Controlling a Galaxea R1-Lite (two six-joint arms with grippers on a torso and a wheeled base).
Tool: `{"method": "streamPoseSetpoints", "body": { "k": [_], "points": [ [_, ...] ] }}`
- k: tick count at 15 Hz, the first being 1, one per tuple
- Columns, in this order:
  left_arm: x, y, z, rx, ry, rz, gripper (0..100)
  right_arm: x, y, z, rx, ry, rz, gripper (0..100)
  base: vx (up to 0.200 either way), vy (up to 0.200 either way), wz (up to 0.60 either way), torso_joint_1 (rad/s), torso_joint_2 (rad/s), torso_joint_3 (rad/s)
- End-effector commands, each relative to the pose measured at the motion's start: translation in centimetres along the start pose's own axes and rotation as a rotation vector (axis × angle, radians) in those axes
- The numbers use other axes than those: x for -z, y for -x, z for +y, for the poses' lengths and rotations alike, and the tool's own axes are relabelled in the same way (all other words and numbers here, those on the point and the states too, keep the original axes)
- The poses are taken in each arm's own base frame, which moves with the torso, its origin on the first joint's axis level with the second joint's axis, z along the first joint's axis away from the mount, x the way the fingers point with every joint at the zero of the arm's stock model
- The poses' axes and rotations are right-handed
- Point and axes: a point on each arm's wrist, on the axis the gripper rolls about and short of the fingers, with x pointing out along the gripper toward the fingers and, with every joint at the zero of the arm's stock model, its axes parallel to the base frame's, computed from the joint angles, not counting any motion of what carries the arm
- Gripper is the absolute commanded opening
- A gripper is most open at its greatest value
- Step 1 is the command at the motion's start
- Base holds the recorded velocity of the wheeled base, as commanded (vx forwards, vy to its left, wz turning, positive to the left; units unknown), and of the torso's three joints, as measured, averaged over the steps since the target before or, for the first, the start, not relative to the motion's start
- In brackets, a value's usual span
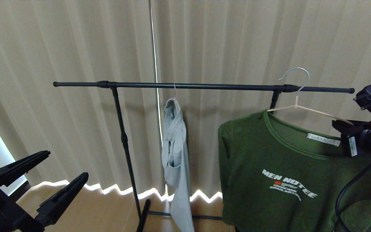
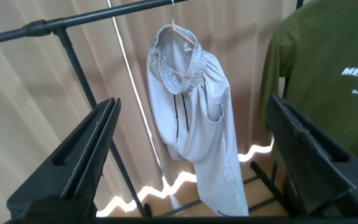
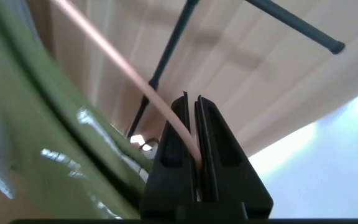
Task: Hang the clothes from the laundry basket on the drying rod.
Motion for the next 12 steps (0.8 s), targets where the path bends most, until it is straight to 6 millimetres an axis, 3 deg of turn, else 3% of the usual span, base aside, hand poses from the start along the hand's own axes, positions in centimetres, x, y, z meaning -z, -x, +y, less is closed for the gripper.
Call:
{"method": "streamPoseSetpoints", "body": {
  "k": [1, 5, 12],
  "points": [
    [0.2, -0.3, 0.1, -0.002, 0.002, 0.017, 100, 0.3, 0.2, -0.2, 0.017, -0.002, 0.006, 0, 0.0, 0.0, 0.0, 0.0, 0.0, 0.0],
    [0.3, -0.4, 0.2, -0.012, 0.003, 0.025, 100, 1.5, 0.1, -2.1, 0.1, 0.003, 0.106, 0, 0.0, 0.0, 0.0, 0.0, 0.0, 0.0],
    [0.7, -0.3, 0.2, -0.015, 0.003, 0.044, 100, 1.7, 0.2, -2.1, 0.1, -0.001, 0.106, 0, 0.0, 0.0, 0.0, 0.0, 0.0, 0.0]
  ]
}}
